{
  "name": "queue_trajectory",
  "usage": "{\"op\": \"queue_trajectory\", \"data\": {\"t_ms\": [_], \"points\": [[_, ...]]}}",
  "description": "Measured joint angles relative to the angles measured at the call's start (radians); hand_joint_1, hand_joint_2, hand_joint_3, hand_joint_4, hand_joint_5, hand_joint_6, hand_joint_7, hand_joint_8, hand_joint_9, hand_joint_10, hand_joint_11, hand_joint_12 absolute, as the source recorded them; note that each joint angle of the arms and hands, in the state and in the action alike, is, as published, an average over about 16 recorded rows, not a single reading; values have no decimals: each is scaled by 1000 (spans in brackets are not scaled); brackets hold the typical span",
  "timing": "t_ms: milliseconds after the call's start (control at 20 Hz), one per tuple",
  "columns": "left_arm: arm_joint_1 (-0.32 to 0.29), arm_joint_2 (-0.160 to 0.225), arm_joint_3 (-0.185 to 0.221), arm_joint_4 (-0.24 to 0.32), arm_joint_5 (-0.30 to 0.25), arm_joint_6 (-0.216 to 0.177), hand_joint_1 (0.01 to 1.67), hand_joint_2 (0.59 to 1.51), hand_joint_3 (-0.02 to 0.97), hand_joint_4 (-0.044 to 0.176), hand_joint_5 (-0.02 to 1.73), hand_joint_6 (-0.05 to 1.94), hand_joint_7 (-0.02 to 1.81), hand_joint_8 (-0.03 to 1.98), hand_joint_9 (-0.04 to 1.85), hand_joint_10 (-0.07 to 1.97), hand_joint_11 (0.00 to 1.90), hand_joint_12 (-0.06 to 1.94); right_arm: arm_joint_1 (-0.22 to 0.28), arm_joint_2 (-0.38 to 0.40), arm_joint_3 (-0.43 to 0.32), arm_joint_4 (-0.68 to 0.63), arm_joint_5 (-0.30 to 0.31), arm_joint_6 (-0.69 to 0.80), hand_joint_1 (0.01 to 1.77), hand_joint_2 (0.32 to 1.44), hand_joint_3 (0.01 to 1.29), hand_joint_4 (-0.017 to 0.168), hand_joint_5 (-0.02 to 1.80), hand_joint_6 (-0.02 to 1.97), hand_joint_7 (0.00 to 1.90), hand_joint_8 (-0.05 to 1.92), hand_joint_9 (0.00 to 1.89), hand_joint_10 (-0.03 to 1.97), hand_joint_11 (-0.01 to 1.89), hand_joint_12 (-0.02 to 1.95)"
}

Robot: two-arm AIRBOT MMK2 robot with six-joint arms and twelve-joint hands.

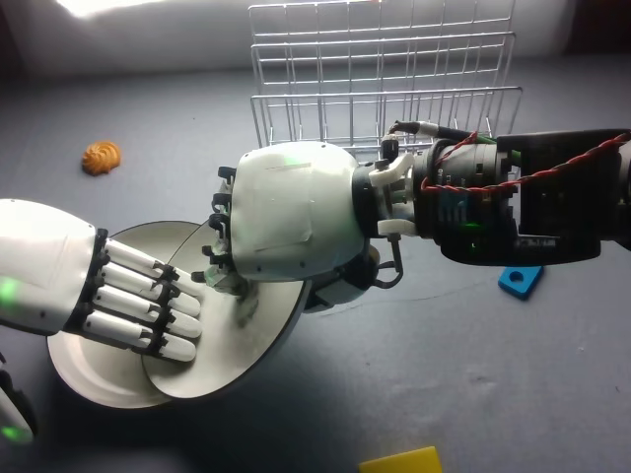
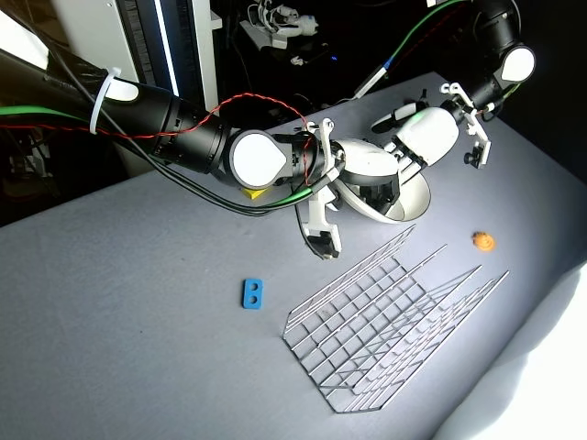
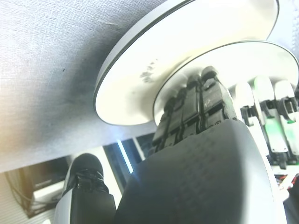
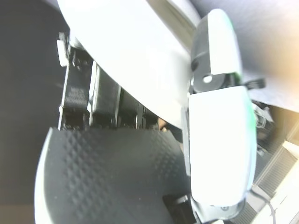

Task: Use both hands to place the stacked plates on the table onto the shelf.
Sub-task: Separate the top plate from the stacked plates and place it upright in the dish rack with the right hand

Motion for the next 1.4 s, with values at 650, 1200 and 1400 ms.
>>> {"op": "queue_trajectory", "data": {"t_ms": [650,1200,1400], "points": [[-119,77,64,-104,-16,-139,14,1084,19,0,13,16,19,-6,19,8,15,1,28,31,-53,46,-14,-22,1205,948,16,-3,834,743,982,705,1055,899,901,1212],[-213,160,98,-111,-25,-204,14,1079,19,1,17,15,20,-6,19,9,15,-1,116,160,-216,112,-55,-21,1298,971,15,5,897,988,1032,803,1033,929,872,1212],[-224,170,115,-110,-26,-214,14,1076,19,1,17,15,19,-6,19,8,15,-1,159,223,-282,157,-64,-3,1324,980,15,4,897,1049,1033,820,999,1102,867,1218]]}}
